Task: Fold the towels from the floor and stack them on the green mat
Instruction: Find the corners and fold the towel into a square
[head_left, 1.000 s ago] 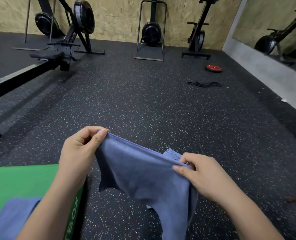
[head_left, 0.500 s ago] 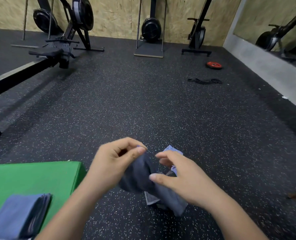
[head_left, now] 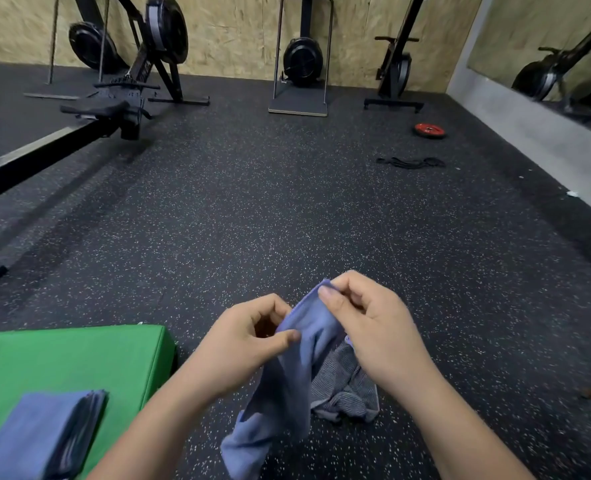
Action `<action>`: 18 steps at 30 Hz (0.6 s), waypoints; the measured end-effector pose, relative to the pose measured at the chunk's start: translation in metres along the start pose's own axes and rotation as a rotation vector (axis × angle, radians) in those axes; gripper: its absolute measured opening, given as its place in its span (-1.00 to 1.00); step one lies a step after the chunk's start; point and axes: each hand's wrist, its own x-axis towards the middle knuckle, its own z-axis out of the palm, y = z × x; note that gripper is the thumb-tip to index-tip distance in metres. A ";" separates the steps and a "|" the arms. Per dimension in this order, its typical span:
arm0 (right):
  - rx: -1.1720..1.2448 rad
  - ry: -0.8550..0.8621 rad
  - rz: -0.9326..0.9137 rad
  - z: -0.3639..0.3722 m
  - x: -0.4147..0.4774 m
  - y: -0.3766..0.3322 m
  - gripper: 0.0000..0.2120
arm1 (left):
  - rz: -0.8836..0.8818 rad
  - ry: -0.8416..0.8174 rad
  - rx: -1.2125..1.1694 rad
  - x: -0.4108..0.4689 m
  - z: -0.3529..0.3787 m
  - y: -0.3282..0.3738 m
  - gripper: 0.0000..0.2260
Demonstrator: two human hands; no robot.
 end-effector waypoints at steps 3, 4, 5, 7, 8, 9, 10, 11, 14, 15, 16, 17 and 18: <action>0.019 0.056 -0.034 -0.007 0.002 -0.002 -0.80 | -0.030 0.023 0.010 0.002 -0.012 -0.004 -0.96; 0.013 0.081 -0.037 -0.010 0.001 -0.002 -0.80 | -0.034 0.040 0.029 0.003 -0.017 -0.005 -0.97; 0.000 0.107 -0.037 -0.013 0.001 -0.003 -0.80 | -0.036 0.061 0.062 0.004 -0.022 -0.006 -0.96; -0.015 0.165 -0.035 -0.020 0.001 -0.006 -0.82 | -0.038 0.109 0.138 0.005 -0.032 -0.008 -0.90; -0.012 0.196 -0.038 -0.024 0.001 -0.008 -0.84 | -0.045 0.131 0.160 0.005 -0.036 -0.008 -0.90; -0.007 0.226 -0.044 -0.027 0.001 -0.010 -0.85 | -0.052 0.146 0.170 0.005 -0.039 -0.007 -0.91; -0.001 0.255 -0.048 -0.030 0.002 -0.011 -0.85 | -0.064 0.152 0.184 0.005 -0.042 -0.007 -0.92; -0.002 0.283 -0.048 -0.033 0.002 -0.011 -0.86 | -0.074 0.157 0.208 0.004 -0.044 -0.007 -0.92; -0.032 0.338 -0.034 -0.039 0.002 -0.008 -0.85 | -0.093 0.196 0.308 0.003 -0.052 -0.011 -0.93; -0.029 0.356 -0.025 -0.041 0.003 -0.006 -0.85 | -0.104 0.206 0.339 0.002 -0.055 -0.013 -0.92; -0.021 0.375 -0.017 -0.043 0.003 -0.004 -0.84 | -0.117 0.217 0.369 0.003 -0.058 -0.015 -0.91; -0.016 0.393 -0.012 -0.045 0.003 -0.003 -0.84 | -0.129 0.233 0.409 0.003 -0.061 -0.017 -0.90; -0.016 0.410 -0.010 -0.048 0.003 -0.003 -0.83 | -0.139 0.256 0.462 0.004 -0.063 -0.020 -0.88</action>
